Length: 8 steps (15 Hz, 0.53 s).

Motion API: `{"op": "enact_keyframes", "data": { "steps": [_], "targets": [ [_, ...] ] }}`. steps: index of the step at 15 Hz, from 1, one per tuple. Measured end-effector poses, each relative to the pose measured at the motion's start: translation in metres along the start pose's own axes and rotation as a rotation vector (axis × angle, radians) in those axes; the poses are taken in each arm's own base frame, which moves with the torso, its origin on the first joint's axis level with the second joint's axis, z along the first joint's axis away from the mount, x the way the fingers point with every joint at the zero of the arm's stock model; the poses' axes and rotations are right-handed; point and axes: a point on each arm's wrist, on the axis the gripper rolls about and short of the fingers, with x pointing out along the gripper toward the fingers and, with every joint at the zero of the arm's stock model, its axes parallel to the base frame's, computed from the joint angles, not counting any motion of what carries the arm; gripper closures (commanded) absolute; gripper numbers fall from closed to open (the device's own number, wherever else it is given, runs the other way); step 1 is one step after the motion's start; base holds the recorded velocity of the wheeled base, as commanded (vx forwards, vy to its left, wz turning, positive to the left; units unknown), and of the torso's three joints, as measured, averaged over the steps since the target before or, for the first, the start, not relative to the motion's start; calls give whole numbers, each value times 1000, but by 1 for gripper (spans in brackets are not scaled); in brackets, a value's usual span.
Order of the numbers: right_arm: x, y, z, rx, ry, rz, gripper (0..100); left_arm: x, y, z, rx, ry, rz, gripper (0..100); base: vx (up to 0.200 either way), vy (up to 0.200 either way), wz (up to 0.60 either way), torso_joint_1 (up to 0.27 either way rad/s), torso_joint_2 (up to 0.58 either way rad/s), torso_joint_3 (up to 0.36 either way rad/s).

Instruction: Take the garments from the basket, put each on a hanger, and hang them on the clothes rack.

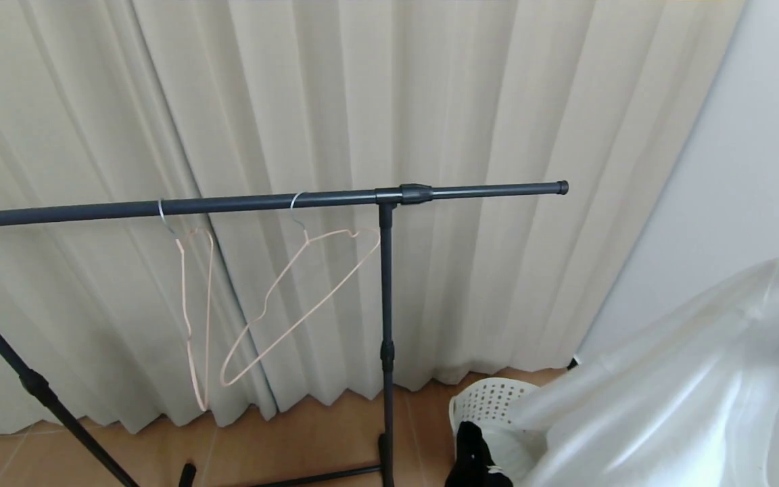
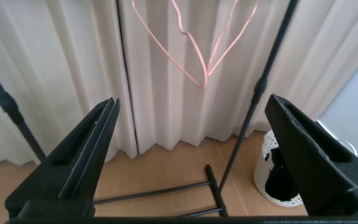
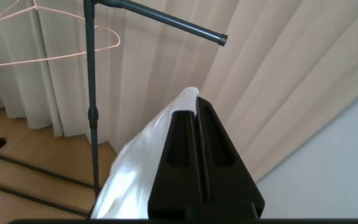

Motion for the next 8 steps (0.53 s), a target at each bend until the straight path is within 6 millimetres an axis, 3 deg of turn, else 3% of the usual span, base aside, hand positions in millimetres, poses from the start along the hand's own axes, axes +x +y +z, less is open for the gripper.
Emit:
{"op": "enact_keyframes", "data": {
  "steps": [8],
  "targets": [
    [0,0,-1,-3,4,4,100,0,0,0,0,2,-1,0,0,200,0,1,1,1]
  ]
}}
